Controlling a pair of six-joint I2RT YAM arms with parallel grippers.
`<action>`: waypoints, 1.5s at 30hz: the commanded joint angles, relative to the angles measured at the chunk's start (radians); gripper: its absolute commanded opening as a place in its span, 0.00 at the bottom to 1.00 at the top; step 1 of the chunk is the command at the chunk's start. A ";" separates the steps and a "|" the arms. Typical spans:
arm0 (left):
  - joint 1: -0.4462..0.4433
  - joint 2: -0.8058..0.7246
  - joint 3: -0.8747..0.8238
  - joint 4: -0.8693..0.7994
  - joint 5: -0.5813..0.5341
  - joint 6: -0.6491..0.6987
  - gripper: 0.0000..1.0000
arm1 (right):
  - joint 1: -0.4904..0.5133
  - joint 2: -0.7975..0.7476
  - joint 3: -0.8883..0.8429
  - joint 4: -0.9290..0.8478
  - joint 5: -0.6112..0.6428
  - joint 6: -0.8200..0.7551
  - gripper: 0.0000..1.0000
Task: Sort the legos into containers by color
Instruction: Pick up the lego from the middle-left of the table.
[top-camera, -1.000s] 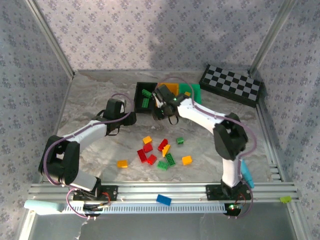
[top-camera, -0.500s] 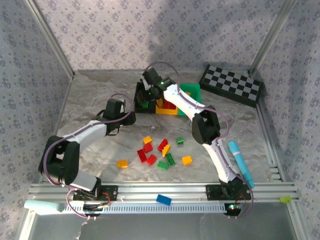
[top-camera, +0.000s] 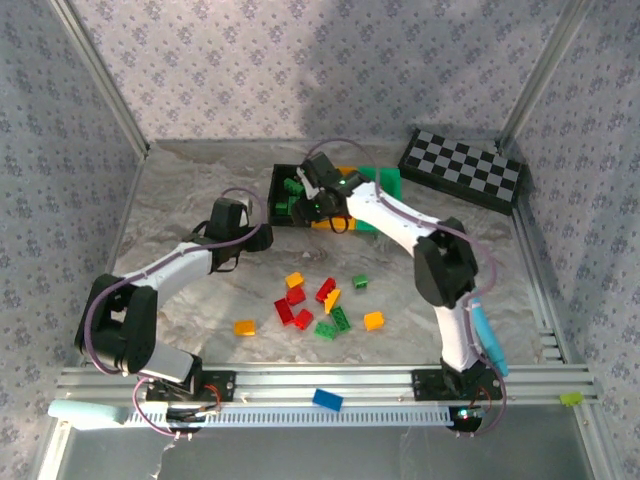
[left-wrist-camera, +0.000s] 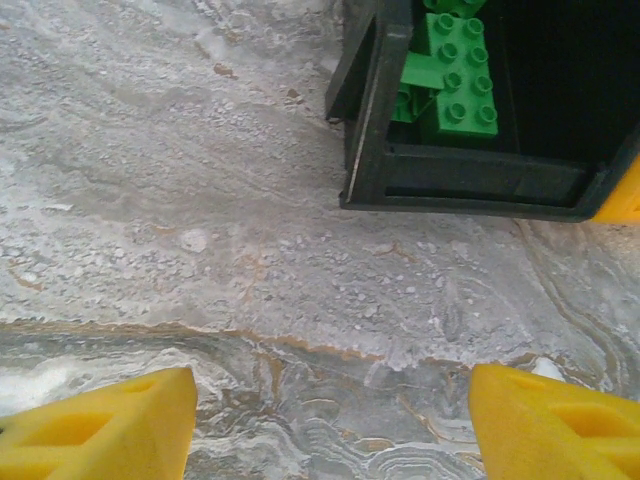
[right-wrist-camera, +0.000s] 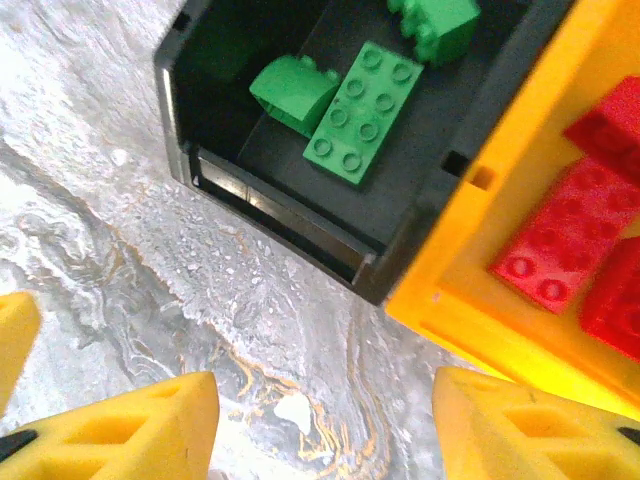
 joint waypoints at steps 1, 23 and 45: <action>-0.021 -0.012 0.003 0.029 0.040 0.029 0.72 | -0.014 -0.124 -0.121 0.080 0.039 -0.007 0.60; -0.452 -0.091 0.035 -0.319 -0.171 -0.114 0.70 | -0.151 -0.425 -0.673 0.385 0.037 -0.028 0.60; -0.612 0.182 0.293 -0.661 -0.231 -0.493 0.64 | -0.152 -0.520 -0.854 0.574 0.043 -0.008 0.61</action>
